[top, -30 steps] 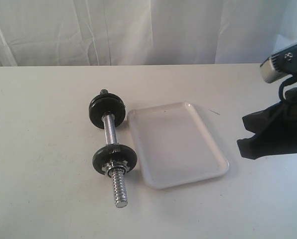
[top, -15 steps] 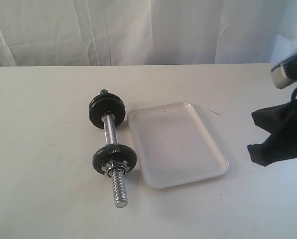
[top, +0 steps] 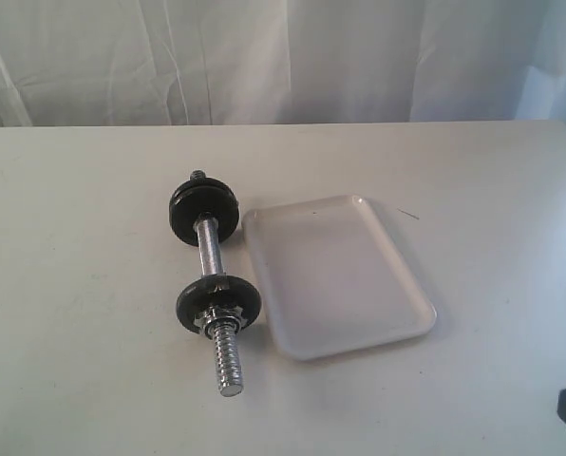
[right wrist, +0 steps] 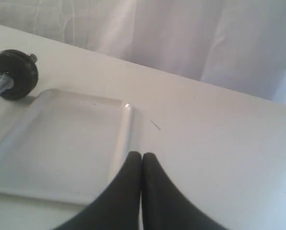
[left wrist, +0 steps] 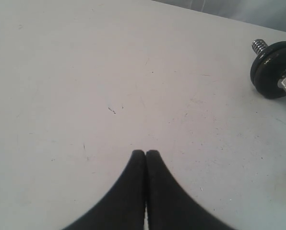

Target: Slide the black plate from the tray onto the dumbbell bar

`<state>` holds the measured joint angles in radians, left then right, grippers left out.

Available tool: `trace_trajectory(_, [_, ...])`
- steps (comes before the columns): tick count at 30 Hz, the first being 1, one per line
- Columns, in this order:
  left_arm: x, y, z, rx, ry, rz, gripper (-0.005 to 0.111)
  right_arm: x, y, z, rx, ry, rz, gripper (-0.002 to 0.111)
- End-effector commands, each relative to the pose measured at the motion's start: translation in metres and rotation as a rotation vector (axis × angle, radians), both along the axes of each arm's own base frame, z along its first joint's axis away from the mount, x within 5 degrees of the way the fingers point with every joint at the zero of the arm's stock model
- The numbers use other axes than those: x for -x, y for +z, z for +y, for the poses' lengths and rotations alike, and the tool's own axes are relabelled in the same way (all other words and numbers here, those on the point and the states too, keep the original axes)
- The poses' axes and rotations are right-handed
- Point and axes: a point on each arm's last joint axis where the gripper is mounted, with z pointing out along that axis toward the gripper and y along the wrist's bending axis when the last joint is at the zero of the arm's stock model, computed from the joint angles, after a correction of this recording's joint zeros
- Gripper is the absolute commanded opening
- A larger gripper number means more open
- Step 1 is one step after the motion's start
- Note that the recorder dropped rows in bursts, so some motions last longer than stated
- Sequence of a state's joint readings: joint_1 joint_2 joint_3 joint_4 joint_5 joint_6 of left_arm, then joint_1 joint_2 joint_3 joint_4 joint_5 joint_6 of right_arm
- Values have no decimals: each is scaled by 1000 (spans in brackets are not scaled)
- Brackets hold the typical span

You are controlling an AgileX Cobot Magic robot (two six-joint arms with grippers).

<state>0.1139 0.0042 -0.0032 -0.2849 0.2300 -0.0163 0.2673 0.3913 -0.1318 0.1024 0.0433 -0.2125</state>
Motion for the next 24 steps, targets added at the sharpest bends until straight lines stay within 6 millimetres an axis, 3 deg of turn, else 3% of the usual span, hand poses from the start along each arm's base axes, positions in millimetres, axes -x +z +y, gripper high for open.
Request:
trace_trajectory(1, [0, -1, 0, 4, 5, 3, 0, 14, -9, -10, -11, -81, -18, 0])
trace_trajectory(9, [0, -1, 0, 2, 4, 3, 0, 36, -23, -20, -46, -193, -80, 0])
trace_trajectory(24, [0, -1, 0, -1, 5, 3, 0, 36, -43, -21, -134, -253, 55, 0])
